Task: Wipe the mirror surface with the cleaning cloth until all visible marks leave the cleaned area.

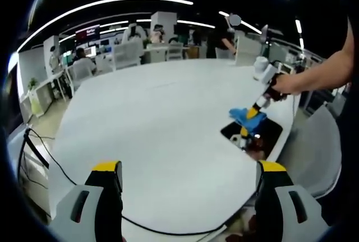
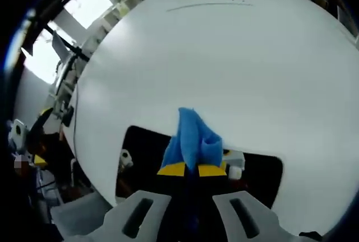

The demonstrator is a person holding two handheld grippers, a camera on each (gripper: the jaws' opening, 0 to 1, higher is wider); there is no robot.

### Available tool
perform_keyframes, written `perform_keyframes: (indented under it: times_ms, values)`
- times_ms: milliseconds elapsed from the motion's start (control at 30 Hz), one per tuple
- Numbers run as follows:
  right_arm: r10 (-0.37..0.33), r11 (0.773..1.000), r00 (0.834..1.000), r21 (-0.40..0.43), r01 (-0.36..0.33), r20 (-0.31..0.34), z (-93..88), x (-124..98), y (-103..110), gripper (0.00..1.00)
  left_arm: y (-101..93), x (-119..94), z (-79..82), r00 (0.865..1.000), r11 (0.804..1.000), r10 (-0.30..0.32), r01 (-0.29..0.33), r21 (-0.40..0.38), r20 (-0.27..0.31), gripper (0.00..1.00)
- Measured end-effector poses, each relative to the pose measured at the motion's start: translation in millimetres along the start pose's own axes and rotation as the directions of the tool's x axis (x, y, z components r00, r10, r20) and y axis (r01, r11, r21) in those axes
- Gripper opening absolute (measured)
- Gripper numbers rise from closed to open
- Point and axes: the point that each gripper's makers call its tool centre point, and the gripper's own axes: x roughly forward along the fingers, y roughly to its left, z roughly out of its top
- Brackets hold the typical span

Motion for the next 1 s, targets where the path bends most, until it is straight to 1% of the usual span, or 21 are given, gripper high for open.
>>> perform_keyframes:
  times_ms: [400, 600, 667, 733, 833, 1000]
  values:
    - [0.032, 0.996, 0.999, -0.080, -0.034, -0.024, 11.8, 23.7, 61.1, 0.00, 3.6, -5.3, -4.9, 1.000, 1.000, -0.001, 0.001, -0.013, 0.002, 0.99]
    - [0.046, 0.993, 0.999, -0.107, -0.048, -0.026, 18.8, 33.2, 82.8, 0.00, 6.9, -8.6, -5.8, 1.000, 1.000, 0.001, -0.001, -0.019, 0.007, 0.99]
    - [0.049, 0.992, 0.998, -0.113, -0.052, -0.028, 20.2, 35.8, 86.3, 0.00, 9.6, -10.6, -6.8, 1.000, 1.000, 0.005, -0.004, -0.021, 0.007, 0.99]
    - [0.040, 0.993, 0.999, -0.111, -0.042, -0.029, 20.1, 35.5, 85.2, 0.00, 11.3, -12.7, -7.6, 1.000, 1.000, 0.008, -0.008, -0.021, 0.006, 0.99]
    - [0.058, 0.995, 0.998, -0.084, -0.060, -0.027, 19.3, 34.5, 82.3, 0.00, 14.3, -14.3, -9.2, 1.000, 1.000, 0.012, -0.012, -0.023, 0.005, 0.99]
    - [0.070, 0.995, 0.997, -0.073, -0.071, -0.023, 18.0, 33.8, 83.3, 0.00, 13.9, -14.0, -9.1, 1.000, 1.000, 0.013, -0.013, -0.025, 0.004, 0.99]
